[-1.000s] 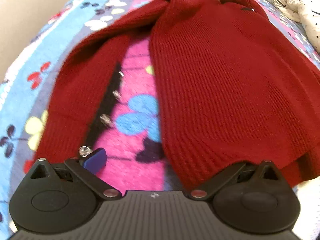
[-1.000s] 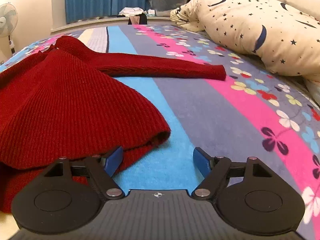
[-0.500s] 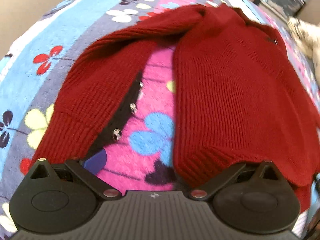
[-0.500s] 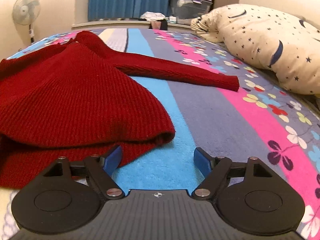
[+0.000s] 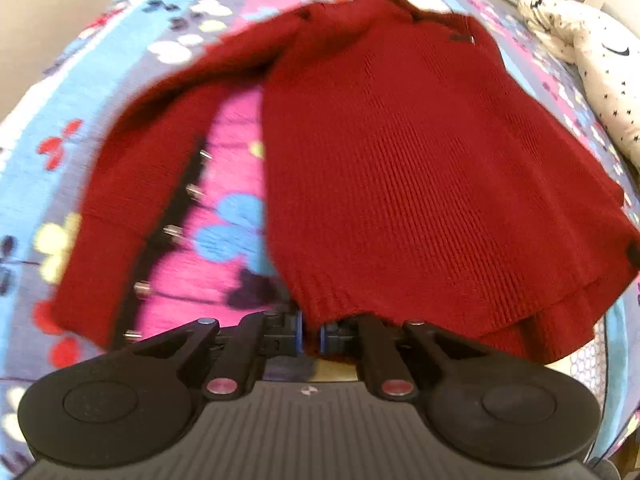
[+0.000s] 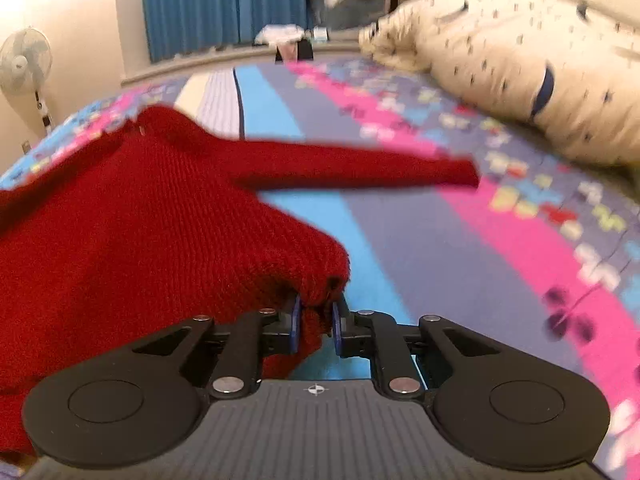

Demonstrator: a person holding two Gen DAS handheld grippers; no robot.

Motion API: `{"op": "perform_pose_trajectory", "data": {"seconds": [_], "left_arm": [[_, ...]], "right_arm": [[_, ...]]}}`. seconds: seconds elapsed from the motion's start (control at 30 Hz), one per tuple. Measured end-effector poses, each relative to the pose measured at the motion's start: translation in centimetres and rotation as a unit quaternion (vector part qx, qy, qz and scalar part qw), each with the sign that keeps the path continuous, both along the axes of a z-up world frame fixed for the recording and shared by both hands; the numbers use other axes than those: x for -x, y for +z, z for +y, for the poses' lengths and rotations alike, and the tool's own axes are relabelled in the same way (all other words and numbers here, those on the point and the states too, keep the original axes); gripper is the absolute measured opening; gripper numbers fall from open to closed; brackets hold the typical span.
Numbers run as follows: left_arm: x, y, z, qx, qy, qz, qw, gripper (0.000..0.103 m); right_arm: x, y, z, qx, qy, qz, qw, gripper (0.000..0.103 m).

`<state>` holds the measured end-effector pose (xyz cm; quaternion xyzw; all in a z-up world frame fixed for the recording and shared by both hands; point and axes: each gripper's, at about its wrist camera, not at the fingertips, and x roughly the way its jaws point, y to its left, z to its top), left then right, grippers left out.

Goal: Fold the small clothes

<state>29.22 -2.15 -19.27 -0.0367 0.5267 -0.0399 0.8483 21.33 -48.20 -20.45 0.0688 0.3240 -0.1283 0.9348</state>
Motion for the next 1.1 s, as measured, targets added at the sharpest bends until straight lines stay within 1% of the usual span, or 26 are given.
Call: {"op": "perform_pose_trajectory", "data": {"seconds": [0.1, 0.17, 0.27, 0.3, 0.37, 0.4, 0.47, 0.5, 0.57, 0.6, 0.63, 0.73, 0.8, 0.9, 0.97, 1.03, 1.07, 1.1], "left_arm": [[2.2, 3.3, 1.9, -0.021, -0.006, -0.033, 0.9992, 0.008], [4.2, 5.3, 2.9, -0.024, -0.01, -0.046, 0.9986, 0.008], [8.4, 8.1, 4.0, -0.051, -0.029, -0.068, 0.9959, 0.008], [9.8, 8.4, 4.4, -0.057, -0.031, -0.066, 0.9957, 0.008], [12.2, 7.6, 5.4, -0.062, -0.034, -0.051, 0.9962, 0.008], [13.4, 6.8, 5.7, -0.064, -0.033, -0.037, 0.9967, 0.008], [15.1, 4.2, 6.4, -0.071, -0.026, -0.006, 0.9971, 0.008], [15.8, 2.5, 6.5, -0.08, -0.023, 0.011, 0.9965, 0.008], [16.4, 0.4, 6.7, -0.093, -0.021, 0.034, 0.9949, 0.008], [17.2, 0.1, 6.6, -0.097, -0.02, 0.031, 0.9946, 0.008], [17.4, 0.4, 6.5, -0.1, -0.022, 0.024, 0.9944, 0.008], [18.3, 3.1, 6.5, -0.089, -0.027, -0.004, 0.9957, 0.008], [18.6, 4.8, 6.6, -0.083, -0.032, -0.021, 0.9959, 0.008], [19.6, 6.0, 6.5, -0.093, -0.033, -0.033, 0.9946, 0.008], [20.2, 5.3, 6.9, -0.094, -0.028, -0.022, 0.9949, 0.008], [20.7, 3.7, 7.4, -0.09, -0.023, -0.004, 0.9957, 0.008], [20.7, 2.8, 7.5, -0.088, -0.028, 0.008, 0.9957, 0.013], [20.7, 2.2, 7.6, -0.092, -0.025, 0.021, 0.9952, 0.017]], "right_arm": [[2.9, 4.6, 0.6, 0.026, 0.036, -0.017, 0.999, 0.014], [5.3, 7.0, 0.8, 0.024, 0.061, -0.018, 0.998, 0.013], [10.2, 9.9, 1.7, 0.05, 0.078, -0.015, 0.996, 0.013], [11.9, 10.3, 1.6, 0.047, 0.077, -0.008, 0.996, 0.013], [14.8, 9.9, 1.3, 0.039, 0.071, 0.024, 0.996, 0.013], [16.2, 8.7, 1.1, 0.037, 0.066, 0.049, 0.996, 0.013], [17.6, 5.5, 1.2, 0.022, 0.069, 0.113, 0.991, 0.013], [18.0, 3.4, 1.5, 0.02, 0.074, 0.146, 0.986, 0.013], [18.3, 0.6, 2.6, 0.025, 0.086, 0.189, 0.978, 0.013], [18.4, 0.0, 3.3, 0.036, 0.085, 0.195, 0.976, 0.013], [18.5, 0.2, 3.6, 0.046, 0.086, 0.191, 0.977, 0.013], [18.7, 3.0, 3.5, 0.039, 0.088, 0.163, 0.982, 0.013], [19.7, 4.8, 3.8, 0.042, 0.101, 0.139, 0.984, 0.013], [21.0, 6.8, 4.3, 0.05, 0.117, 0.125, 0.984, 0.013], [22.0, 6.6, 4.3, 0.055, 0.122, 0.132, 0.982, 0.013], [22.3, 4.7, 4.2, 0.051, 0.121, 0.155, 0.979, 0.014], [22.4, 3.8, 4.5, 0.049, 0.126, 0.172, 0.976, 0.015], [22.3, 3.0, 4.5, 0.042, 0.13, 0.195, 0.971, 0.014]]}}
